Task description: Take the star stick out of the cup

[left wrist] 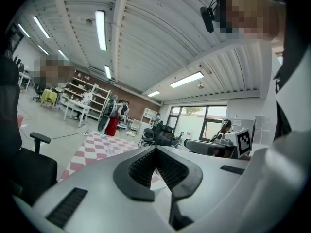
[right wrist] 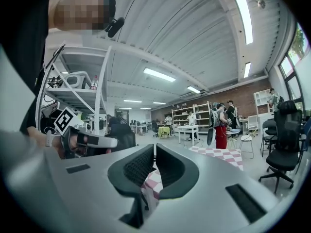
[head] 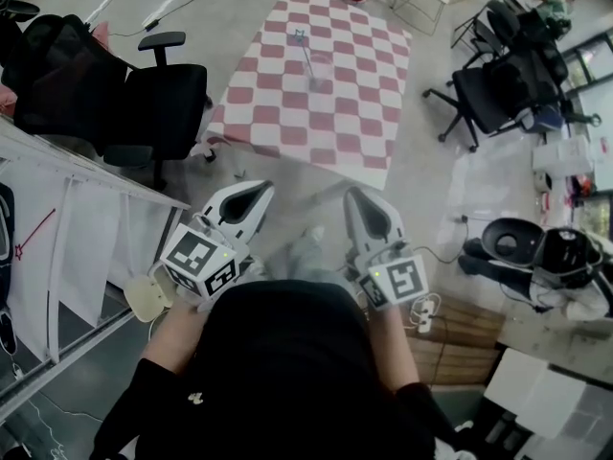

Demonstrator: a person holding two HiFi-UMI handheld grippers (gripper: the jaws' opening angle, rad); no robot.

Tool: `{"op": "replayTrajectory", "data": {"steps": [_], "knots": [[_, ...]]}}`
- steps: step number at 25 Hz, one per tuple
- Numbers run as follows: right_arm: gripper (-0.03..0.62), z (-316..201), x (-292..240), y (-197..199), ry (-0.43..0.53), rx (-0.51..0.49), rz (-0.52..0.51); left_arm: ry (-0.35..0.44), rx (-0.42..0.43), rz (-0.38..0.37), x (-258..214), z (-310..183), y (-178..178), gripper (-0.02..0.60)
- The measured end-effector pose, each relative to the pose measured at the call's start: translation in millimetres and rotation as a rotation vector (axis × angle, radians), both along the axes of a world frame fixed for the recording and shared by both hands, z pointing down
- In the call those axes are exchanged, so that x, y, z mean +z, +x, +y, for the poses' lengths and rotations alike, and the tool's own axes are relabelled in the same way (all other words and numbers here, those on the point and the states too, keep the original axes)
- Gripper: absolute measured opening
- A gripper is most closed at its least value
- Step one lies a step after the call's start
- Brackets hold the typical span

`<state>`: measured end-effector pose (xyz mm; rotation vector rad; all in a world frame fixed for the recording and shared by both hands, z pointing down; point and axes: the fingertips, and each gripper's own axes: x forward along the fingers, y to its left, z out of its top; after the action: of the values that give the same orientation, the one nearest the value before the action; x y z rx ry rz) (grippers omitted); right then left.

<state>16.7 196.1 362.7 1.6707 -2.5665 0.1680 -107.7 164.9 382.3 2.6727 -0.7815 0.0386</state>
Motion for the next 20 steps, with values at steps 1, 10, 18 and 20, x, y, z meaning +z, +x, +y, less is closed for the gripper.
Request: {"op": "replayTrajectory", "data": {"steps": [1,10,18,20], "knots": [[0.028,-5.6,3.2,2.7,-0.003,-0.006,-0.001,-0.004,-0.004,0.0,1.5,-5.7,1.8,0.04],[0.028,-77.9,15.5,50.0,-0.013,-0.056,-0.049,-0.015,-0.061,-0.042,7.8,-72.7,41.4,0.04],[0.028,-148.5,14.4,114.8,-0.013,-0.124,-0.094,-0.027,-0.125,-0.062,8.6,-135.9,103.8,0.04],[0.028,-162.5,16.8,129.6,-0.016,-0.141,-0.1,-0.035,-0.147,-0.066,9.9,-148.2,117.7,0.04]]}}
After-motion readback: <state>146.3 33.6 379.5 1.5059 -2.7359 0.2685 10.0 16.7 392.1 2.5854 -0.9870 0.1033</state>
